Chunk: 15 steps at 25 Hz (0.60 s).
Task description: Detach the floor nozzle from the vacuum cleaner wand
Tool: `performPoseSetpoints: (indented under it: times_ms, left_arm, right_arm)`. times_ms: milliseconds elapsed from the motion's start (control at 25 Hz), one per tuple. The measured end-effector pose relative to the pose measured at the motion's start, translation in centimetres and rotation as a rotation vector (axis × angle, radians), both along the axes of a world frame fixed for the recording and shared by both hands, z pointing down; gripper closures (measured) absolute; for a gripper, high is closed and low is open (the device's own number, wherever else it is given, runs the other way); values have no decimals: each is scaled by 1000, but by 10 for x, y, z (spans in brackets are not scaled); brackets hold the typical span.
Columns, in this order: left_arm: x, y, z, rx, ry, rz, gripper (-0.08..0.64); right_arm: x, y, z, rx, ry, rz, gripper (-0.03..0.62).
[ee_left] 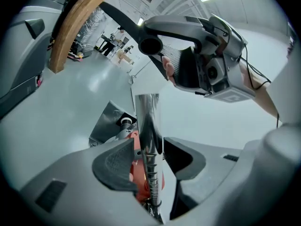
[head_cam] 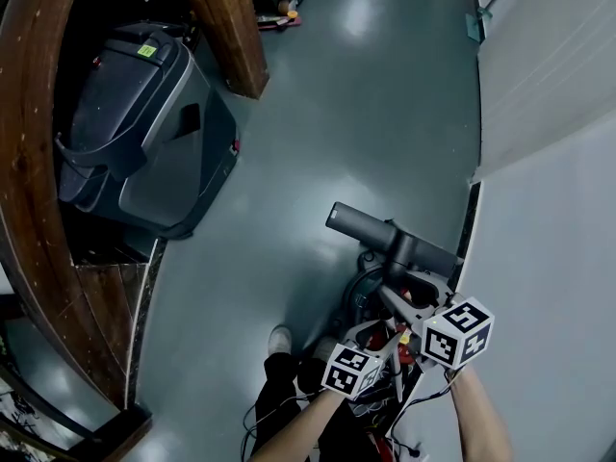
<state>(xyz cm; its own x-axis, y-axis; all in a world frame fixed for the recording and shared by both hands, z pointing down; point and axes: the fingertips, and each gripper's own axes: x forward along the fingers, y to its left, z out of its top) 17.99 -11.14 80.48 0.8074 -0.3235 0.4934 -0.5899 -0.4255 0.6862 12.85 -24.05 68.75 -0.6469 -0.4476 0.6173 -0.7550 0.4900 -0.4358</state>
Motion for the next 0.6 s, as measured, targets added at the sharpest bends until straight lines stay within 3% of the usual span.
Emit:
performPoseSetpoints:
  times_ms: [80,360,480,600]
  left_arm:
    - [-16,-9,-10,17,2,-23,354]
    - [-88,-73,-101,176,73,-119,354]
    - [-115,-101,-159,270,79,-135,365]
    - [-130,-132,-224,405,72,-94,382]
  right_arm:
    - [-1,-2,-11,25,-19,26,420]
    - [3,-11,-84,178,-101,141,420]
    - [3,-9,-132,274,-125,182,420]
    - [4,-16,-187,417,-142,247,420]
